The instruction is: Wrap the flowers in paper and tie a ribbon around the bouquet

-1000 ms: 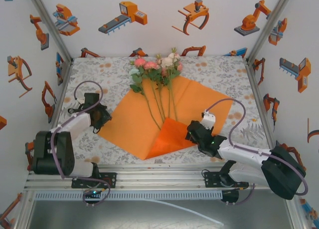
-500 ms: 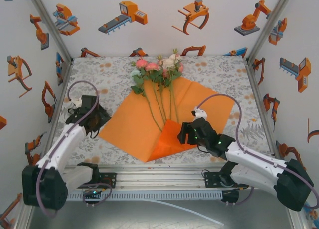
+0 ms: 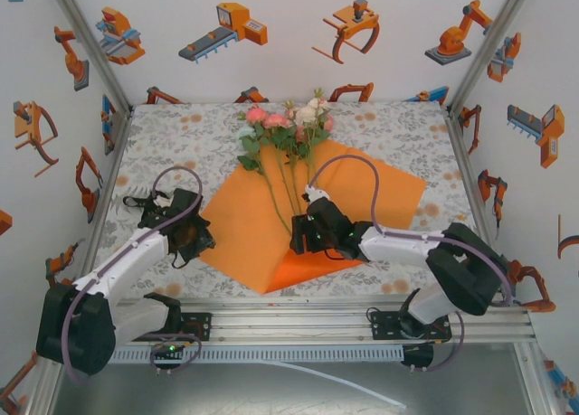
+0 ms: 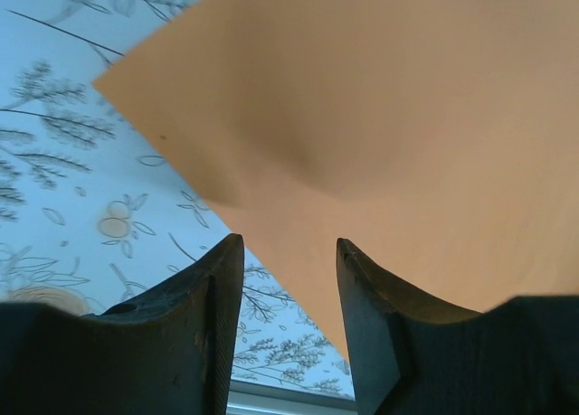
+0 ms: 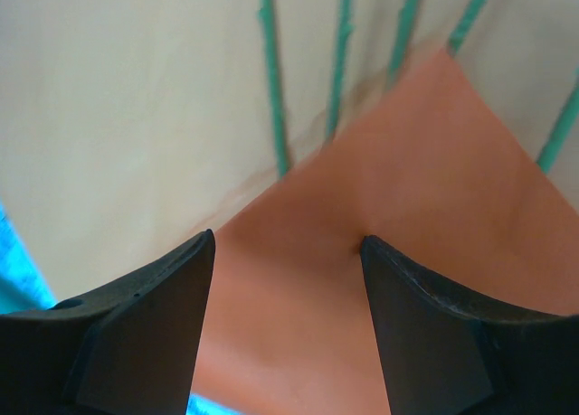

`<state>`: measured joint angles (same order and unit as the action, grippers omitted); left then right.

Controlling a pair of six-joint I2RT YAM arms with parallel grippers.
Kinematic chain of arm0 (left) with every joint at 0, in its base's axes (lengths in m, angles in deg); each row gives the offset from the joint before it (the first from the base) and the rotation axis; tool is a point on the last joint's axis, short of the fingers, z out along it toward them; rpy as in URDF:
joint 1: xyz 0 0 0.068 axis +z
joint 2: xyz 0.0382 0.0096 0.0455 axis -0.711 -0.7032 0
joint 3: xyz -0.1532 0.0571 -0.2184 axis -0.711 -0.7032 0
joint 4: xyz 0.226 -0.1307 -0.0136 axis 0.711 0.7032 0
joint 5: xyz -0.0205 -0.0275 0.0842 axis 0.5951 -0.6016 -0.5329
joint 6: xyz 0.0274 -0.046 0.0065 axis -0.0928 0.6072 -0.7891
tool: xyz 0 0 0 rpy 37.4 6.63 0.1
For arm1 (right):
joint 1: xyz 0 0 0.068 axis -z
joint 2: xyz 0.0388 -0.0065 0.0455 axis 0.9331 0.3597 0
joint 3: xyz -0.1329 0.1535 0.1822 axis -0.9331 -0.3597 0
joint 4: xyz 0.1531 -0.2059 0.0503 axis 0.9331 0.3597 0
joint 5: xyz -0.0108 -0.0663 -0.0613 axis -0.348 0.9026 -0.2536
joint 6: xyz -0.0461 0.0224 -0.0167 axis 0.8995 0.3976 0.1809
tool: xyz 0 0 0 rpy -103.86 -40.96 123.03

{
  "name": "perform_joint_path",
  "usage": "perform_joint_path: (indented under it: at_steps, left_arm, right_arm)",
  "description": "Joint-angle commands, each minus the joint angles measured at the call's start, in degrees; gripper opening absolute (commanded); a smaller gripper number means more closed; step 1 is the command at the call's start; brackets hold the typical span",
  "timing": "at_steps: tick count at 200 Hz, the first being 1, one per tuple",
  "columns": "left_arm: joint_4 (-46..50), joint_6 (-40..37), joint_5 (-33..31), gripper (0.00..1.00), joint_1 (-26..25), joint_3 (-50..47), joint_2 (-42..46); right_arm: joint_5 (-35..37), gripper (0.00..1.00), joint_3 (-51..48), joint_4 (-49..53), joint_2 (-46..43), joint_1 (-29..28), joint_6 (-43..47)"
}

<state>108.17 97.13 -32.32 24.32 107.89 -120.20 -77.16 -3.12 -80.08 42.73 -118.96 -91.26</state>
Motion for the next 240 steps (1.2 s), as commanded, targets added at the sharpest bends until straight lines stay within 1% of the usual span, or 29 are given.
perform_joint_path:
  at_steps: [1,16,36,57,76,88,107,128,143,158,181,225,240]
  left_arm:
    - [5.2,2.5,-7.7,0.46,0.7,2.6,-0.6]
    - [6.2,3.4,-8.9,0.46,1.8,2.3,-0.6]
    - [5.4,4.3,-8.2,0.46,5.1,1.0,0.6]
    - [3.0,4.0,-7.1,0.48,8.9,-0.7,2.6]
    - [-0.6,3.6,-7.4,0.56,11.8,-1.8,3.7]
    - [-3.3,3.4,-6.1,0.59,14.1,-2.0,3.6]
    - [-7.7,3.3,-4.4,0.6,16.6,-1.7,2.1]
    - [-11.6,2.0,-4.2,0.6,18.0,-0.7,-1.5]
    - [-13.6,0.1,-3.1,0.58,18.5,0.6,-4.8]
    - [-15.1,-1.1,-2.1,0.54,18.6,1.5,-7.5]
    - [-16.4,-1.8,-3.9,0.51,18.8,1.9,-10.3]
    - [-19.6,-3.0,-5.6,0.48,19.5,1.9,-13.9]
    - [-19.9,-3.1,-5.8,0.44,19.7,2.3,-15.2]
  right_arm:
    - [9.9,0.61,4.1,-3.0,4.7,-0.1,-4.2]
    - [12.9,0.61,6.0,-2.3,8.1,-0.1,-5.9]
    - [15.8,0.62,8.3,-2.1,11.4,0.0,-6.7]
    - [15.3,0.62,11.3,-1.1,12.1,0.0,-5.9]
    - [12.5,0.62,13.2,0.4,10.0,0.0,-4.8]
    - [9.7,0.62,13.8,0.7,7.6,0.0,-4.0]
    - [5.9,0.63,14.0,1.0,3.8,0.0,-2.9]
    - [7.0,0.65,13.3,3.4,-0.2,0.3,-2.3]
    - [9.1,0.66,11.9,5.3,-2.8,1.2,-1.9]
    - [9.4,0.66,9.7,5.9,-4.9,2.7,-1.6]
    - [8.9,0.66,7.0,7.0,-7.6,4.9,-1.4]
    - [8.8,0.67,5.1,7.1,-9.3,5.1,-0.8]
    - [8.5,0.67,5.2,6.9,-9.0,5.1,-1.0]
